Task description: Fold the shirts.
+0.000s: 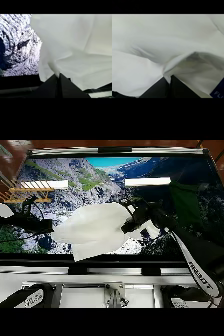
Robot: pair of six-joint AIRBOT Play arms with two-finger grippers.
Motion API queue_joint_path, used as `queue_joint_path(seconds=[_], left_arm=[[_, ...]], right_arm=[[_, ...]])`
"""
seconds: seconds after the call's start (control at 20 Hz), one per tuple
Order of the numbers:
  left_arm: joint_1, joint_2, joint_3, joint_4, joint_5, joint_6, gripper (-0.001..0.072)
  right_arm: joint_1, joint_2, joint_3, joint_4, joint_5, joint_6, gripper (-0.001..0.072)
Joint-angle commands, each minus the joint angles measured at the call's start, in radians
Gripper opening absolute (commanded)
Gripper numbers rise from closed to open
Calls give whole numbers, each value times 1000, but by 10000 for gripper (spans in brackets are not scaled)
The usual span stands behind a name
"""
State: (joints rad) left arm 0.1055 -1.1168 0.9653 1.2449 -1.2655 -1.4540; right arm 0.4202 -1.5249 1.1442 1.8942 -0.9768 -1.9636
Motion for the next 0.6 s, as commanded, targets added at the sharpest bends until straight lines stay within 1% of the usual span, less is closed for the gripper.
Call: queue_joint_path(seconds=[0.0, 0.15, 0.25, 0.4, 0.5, 0.55], left_arm=[[0, 2, 77, -3, -34, 7, 27], [0, 2, 315, -4, -35, 11, 27], [0, 2, 539, -3, -33, 11, 27], [19, 2, 916, -3, -2, 8, 27], [55, 2, 1152, 10, 24, -23, 27], [79, 13, 1232, 32, 45, -51, 27]], right_arm=[[0, 34, 27, 10, 63, 16, 47], [0, 174, 136, -91, 61, 12, 47], [0, 296, 251, -231, 82, 12, 46], [0, 466, 433, -468, 181, 18, 46], [0, 547, 533, -555, 216, 35, 46], [0, 582, 574, -582, 215, 53, 46]])
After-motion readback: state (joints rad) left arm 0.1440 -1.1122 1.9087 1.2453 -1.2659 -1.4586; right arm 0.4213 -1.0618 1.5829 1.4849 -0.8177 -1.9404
